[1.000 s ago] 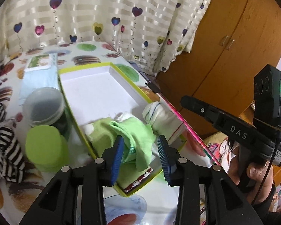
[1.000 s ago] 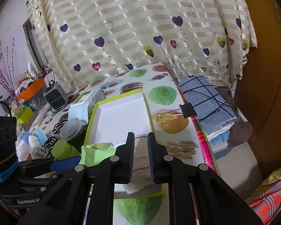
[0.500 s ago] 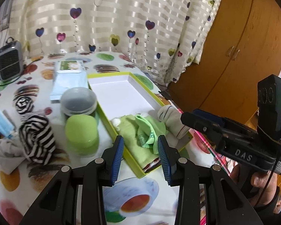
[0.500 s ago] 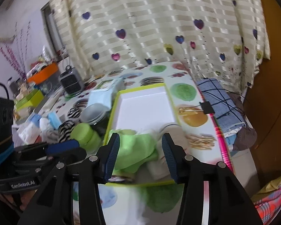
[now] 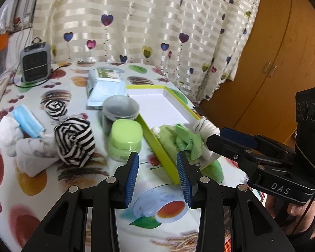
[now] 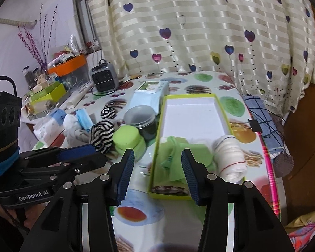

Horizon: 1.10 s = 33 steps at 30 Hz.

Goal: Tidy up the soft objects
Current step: 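Move both tools away from the box over the striped cloth and white glove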

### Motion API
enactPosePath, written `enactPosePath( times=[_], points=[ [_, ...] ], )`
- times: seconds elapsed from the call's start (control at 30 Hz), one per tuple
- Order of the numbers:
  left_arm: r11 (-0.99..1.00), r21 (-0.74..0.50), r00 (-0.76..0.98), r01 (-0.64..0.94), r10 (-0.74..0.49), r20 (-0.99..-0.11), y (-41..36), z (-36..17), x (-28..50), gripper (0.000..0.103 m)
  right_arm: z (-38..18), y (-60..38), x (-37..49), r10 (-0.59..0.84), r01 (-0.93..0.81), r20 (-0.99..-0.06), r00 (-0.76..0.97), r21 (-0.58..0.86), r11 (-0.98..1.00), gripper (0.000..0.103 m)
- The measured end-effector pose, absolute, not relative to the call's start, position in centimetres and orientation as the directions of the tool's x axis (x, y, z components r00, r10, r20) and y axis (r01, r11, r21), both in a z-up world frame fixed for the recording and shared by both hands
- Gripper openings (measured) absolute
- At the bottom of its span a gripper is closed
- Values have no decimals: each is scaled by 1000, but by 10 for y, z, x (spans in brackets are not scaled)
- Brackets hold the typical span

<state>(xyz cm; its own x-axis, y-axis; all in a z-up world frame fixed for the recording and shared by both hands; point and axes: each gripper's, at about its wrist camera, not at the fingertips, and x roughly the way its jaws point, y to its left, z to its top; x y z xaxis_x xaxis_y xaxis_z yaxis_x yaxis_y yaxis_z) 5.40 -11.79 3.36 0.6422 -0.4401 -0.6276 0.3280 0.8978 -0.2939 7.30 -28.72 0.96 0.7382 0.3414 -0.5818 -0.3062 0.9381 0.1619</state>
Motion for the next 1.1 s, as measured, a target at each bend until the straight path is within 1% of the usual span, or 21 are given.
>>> enactPosePath(
  times=[0.83,1.1],
  points=[
    [918,-305,655,253,-394,-644,-89,22,54,35,3,-260,81,379,-362,-608,698,157,919,48],
    [928,-312,666,205,-366,-651,-66,13,54,35,-1,-243,84,394,-392,-622,677,149,908,48]
  ],
)
